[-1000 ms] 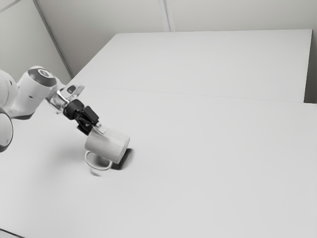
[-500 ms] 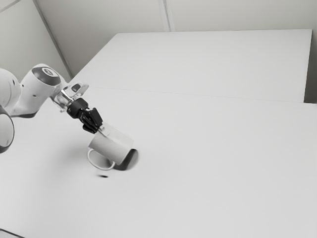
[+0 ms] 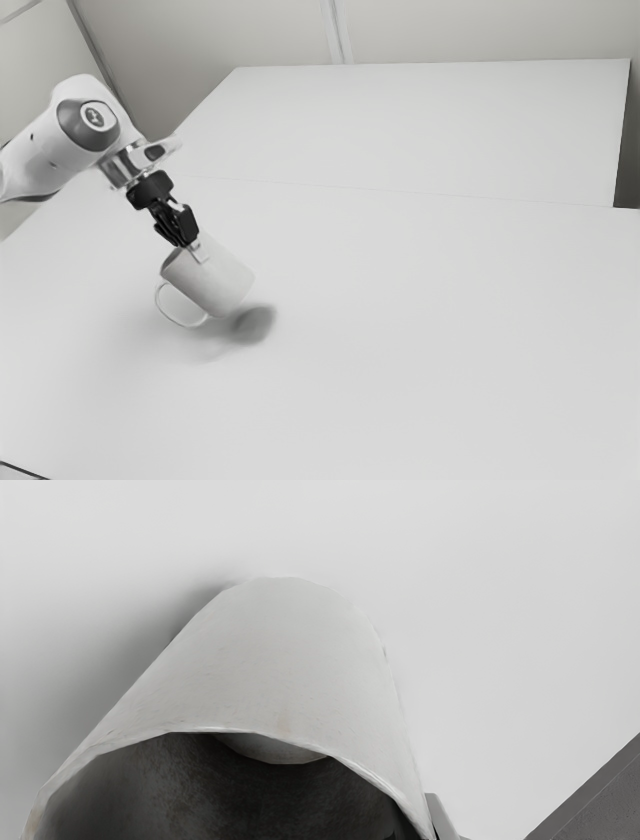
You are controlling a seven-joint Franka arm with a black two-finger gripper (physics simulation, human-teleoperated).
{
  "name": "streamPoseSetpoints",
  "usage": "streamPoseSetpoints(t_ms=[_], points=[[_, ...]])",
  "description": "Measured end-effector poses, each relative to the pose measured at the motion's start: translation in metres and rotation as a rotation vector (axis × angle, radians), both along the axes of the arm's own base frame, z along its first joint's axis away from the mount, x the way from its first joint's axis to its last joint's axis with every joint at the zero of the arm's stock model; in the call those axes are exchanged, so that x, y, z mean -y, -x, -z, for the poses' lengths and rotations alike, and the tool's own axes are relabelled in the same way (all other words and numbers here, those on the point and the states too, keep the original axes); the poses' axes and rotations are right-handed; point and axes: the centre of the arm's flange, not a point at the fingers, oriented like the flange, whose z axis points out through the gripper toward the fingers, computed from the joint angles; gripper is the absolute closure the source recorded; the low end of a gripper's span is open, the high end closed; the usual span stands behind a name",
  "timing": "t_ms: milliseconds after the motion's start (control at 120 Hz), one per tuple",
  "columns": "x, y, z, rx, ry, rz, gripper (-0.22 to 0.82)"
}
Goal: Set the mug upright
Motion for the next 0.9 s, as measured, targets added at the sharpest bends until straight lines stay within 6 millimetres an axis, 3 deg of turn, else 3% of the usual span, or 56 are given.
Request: streamPoseSetpoints(t_ms=[192, 333, 625, 900], points=[[0.057, 0.015, -0.013, 0.050, -0.292, 0.150, 0.79], [0.095, 0.021, -0.010, 0.064, -0.464, 0.221, 0.79], [0.122, 0.019, 0.016, 0.005, -0.593, 0.179, 0.79], [0.155, -0.007, 0.032, -0.008, -0.642, 0.149, 0.79]])
